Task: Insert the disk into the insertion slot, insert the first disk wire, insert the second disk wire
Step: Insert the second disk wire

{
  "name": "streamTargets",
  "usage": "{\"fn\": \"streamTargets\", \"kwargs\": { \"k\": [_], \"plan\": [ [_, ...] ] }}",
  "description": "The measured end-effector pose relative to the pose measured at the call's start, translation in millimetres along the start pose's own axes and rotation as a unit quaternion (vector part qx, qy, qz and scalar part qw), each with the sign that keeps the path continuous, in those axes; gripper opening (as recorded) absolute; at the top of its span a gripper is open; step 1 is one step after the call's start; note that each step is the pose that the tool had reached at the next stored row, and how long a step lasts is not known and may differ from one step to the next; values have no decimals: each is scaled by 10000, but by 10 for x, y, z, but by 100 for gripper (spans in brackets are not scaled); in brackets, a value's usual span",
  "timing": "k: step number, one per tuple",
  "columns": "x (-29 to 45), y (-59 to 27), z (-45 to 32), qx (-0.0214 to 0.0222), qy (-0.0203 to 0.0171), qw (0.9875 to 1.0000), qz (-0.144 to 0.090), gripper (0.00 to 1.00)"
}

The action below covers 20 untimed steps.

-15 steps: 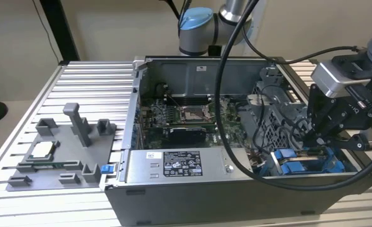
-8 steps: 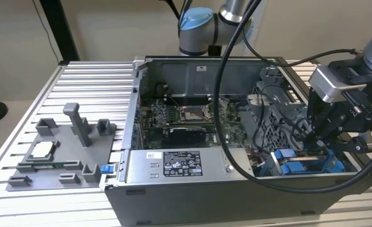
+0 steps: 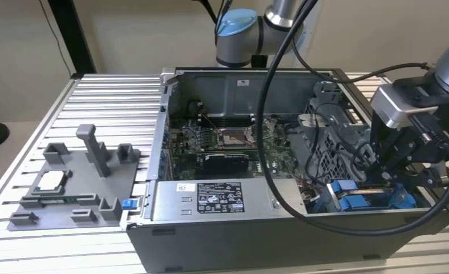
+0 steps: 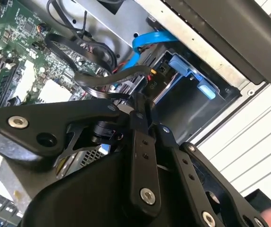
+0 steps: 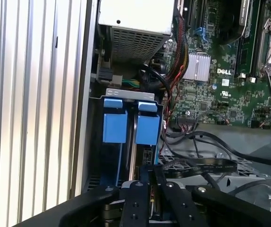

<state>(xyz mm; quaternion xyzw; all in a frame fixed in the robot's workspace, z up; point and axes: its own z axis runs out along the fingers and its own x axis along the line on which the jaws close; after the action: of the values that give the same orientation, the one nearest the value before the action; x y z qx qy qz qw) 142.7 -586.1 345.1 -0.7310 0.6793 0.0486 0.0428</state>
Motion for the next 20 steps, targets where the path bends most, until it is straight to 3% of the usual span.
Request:
{"fn": "streamTargets", "kwargs": {
  "k": [7, 20],
  "plan": [
    [3, 1, 20, 26, 2, 10000, 1, 0],
    [0, 3, 51, 34, 3, 10000, 4, 0]
  ]
}}
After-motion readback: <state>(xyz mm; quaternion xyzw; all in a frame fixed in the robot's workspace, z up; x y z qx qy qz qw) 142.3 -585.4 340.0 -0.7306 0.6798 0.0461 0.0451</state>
